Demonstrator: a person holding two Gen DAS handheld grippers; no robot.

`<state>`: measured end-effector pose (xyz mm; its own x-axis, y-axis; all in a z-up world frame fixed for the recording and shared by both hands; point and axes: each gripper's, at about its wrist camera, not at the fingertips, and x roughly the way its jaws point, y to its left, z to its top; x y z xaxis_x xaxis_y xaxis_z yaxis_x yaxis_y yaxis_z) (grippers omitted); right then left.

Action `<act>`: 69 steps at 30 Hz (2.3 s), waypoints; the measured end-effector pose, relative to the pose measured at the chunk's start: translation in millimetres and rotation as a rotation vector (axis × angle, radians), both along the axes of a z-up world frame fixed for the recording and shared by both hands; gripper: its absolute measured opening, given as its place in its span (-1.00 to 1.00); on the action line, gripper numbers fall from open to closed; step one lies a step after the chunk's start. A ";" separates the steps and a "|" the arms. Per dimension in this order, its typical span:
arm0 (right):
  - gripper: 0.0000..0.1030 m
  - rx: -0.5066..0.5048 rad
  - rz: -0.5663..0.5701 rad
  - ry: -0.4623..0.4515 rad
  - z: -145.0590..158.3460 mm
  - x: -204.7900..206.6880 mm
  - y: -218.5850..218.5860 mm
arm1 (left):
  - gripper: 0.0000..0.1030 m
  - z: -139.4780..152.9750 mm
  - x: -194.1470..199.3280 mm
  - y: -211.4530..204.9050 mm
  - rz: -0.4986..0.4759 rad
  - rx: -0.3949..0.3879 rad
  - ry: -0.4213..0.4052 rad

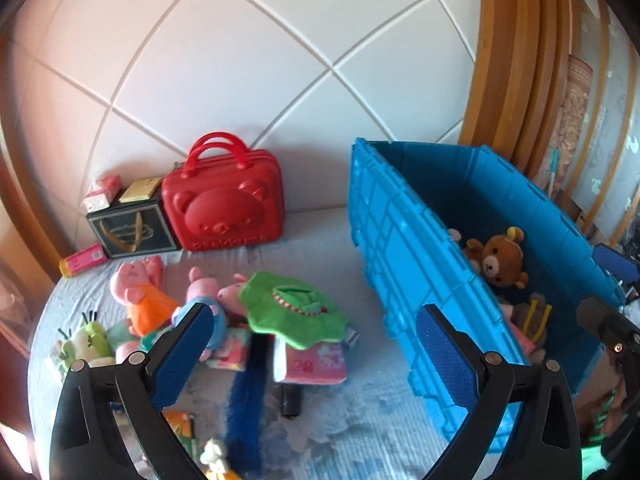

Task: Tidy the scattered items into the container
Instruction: 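Withdraw both open tools from the bin back to the pile, then grasp the white teddy bear with the left tool while the right grasps the pill bottle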

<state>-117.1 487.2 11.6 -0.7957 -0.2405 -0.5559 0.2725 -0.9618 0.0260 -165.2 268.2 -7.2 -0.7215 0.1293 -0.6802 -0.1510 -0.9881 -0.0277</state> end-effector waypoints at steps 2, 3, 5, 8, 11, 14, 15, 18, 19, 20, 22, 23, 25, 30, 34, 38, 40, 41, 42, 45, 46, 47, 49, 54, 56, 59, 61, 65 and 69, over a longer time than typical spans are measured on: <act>1.00 0.002 0.021 -0.011 -4.6 1.9 -23.6 | 0.99 -7.3 5.5 -27.0 0.024 -0.002 -0.009; 1.00 0.004 0.032 -0.016 -6.8 2.8 -35.2 | 0.99 -11.3 9.1 -40.6 0.034 -0.002 -0.014; 1.00 0.010 0.052 -0.028 -12.0 4.6 -57.8 | 0.99 -18.6 15.5 -64.3 0.053 -0.008 -0.023; 1.00 0.017 0.072 -0.044 -19.2 7.1 -87.2 | 0.99 -31.3 23.9 -98.8 0.079 -0.018 -0.043; 1.00 0.025 0.083 -0.062 -28.5 9.4 -114.4 | 0.99 -45.8 31.4 -133.8 0.108 -0.015 -0.074; 1.00 0.040 0.087 -0.086 -42.7 8.1 -137.1 | 0.99 -61.1 38.1 -164.0 0.134 -0.013 -0.109; 1.00 0.047 0.088 -0.097 -48.7 7.5 -144.4 | 0.99 -66.8 40.2 -172.9 0.142 -0.015 -0.121; 1.00 0.063 0.093 -0.133 -66.8 5.3 -164.7 | 0.99 -87.1 45.7 -198.7 0.162 -0.019 -0.163; 1.00 0.069 0.096 -0.144 -73.0 4.7 -171.8 | 0.99 -94.6 47.5 -206.6 0.168 -0.018 -0.179; 1.00 0.074 0.098 -0.156 -79.4 4.2 -178.8 | 0.98 -102.5 48.8 -213.7 0.173 -0.019 -0.195; 1.00 0.082 0.098 -0.178 -92.3 2.8 -191.6 | 0.97 -119.2 50.4 -224.5 0.176 -0.019 -0.227; 1.00 0.087 0.098 -0.189 -98.9 1.9 -197.2 | 0.97 -127.6 50.9 -227.8 0.171 -0.019 -0.241; 1.00 0.097 0.092 -0.212 -112.7 -0.4 -207.0 | 0.96 -145.2 52.9 -230.2 0.152 -0.023 -0.272; 1.00 0.125 0.073 -0.283 -149.4 -5.0 -222.8 | 0.91 -188.3 57.6 -219.5 0.079 -0.029 -0.336; 1.00 0.144 0.067 -0.324 -170.0 -3.6 -228.3 | 0.88 -222.2 61.0 -204.0 0.020 -0.019 -0.393; 1.00 0.162 0.063 -0.361 -188.5 -0.8 -228.5 | 0.86 -256.9 65.6 -185.9 -0.039 -0.002 -0.446; 1.00 0.170 0.061 -0.377 -196.1 0.8 -227.4 | 0.83 -273.2 66.2 -178.4 -0.055 0.005 -0.478; 1.00 0.173 0.060 -0.383 -199.6 2.0 -226.5 | 0.82 -280.5 65.8 -175.4 -0.060 0.011 -0.491; 1.00 0.176 0.059 -0.390 -202.8 3.2 -225.7 | 0.82 -287.5 65.3 -172.6 -0.063 0.018 -0.503; 1.00 0.182 0.059 -0.413 -214.3 7.8 -223.8 | 0.77 -306.1 61.8 -165.7 -0.068 0.026 -0.533; 1.00 0.185 0.060 -0.424 -219.2 9.9 -223.6 | 0.76 -311.0 60.0 -164.3 -0.068 0.025 -0.540; 1.00 0.187 0.064 -0.435 -224.4 12.5 -223.6 | 0.75 -315.6 58.2 -163.0 -0.070 0.024 -0.544; 1.00 0.191 0.074 -0.456 -234.2 18.3 -224.2 | 0.65 -323.5 55.5 -161.1 -0.074 0.017 -0.550; 1.00 0.193 0.109 -0.510 -259.4 34.9 -229.9 | 0.18 -338.2 51.5 -162.7 -0.090 0.031 -0.561; 1.00 0.188 0.121 -0.529 -268.7 41.3 -234.4 | -0.05 -342.1 51.8 -165.5 -0.090 0.042 -0.565; 1.00 0.185 0.134 -0.550 -280.4 48.2 -241.9 | -0.22 -341.2 55.3 -168.2 -0.104 0.053 -0.548; 1.00 0.178 0.138 -0.563 -287.1 51.0 -247.3 | -0.34 -338.5 57.9 -170.4 -0.109 0.058 -0.535; 1.00 0.160 0.162 -0.595 -303.3 58.2 -262.9 | -0.43 -330.7 62.2 -176.7 -0.114 0.063 -0.506; 1.00 0.147 0.186 -0.631 -321.6 65.8 -280.5 | -0.44 -320.5 65.9 -185.3 -0.113 0.091 -0.478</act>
<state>-51.3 206.6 -310.0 -0.2606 -0.2284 -0.9380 0.4100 -0.9058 0.1066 -99.4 82.9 -327.6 -0.3098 0.2629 -0.9137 -0.2068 -0.9566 -0.2051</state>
